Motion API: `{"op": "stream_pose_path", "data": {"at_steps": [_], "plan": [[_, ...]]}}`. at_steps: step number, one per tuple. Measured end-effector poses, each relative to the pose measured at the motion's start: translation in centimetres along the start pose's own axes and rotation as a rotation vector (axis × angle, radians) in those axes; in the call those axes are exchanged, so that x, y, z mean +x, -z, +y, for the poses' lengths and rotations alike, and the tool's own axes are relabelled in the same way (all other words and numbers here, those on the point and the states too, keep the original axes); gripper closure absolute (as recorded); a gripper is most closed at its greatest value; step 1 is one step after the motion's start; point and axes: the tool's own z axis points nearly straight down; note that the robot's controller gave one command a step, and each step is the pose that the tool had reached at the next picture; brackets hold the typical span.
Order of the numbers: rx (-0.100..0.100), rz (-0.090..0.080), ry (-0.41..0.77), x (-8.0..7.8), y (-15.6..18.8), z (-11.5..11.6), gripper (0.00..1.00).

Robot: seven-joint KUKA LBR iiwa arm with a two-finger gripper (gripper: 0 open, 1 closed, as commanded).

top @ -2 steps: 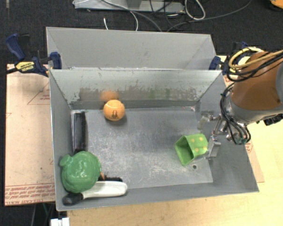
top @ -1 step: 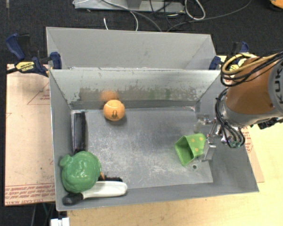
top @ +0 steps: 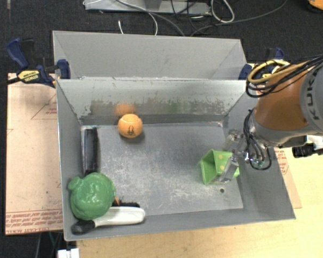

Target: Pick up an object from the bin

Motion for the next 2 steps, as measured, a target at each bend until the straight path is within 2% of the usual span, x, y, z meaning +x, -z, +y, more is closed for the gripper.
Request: {"op": "stream_pose_path", "data": {"at_steps": [1,2], "plan": [[0.001,-0.002,0.081,-0.7,-4.0,0.4,0.00],[-0.005,-0.019,-0.252,0.2,-5.5,2.8,1.00]]}}
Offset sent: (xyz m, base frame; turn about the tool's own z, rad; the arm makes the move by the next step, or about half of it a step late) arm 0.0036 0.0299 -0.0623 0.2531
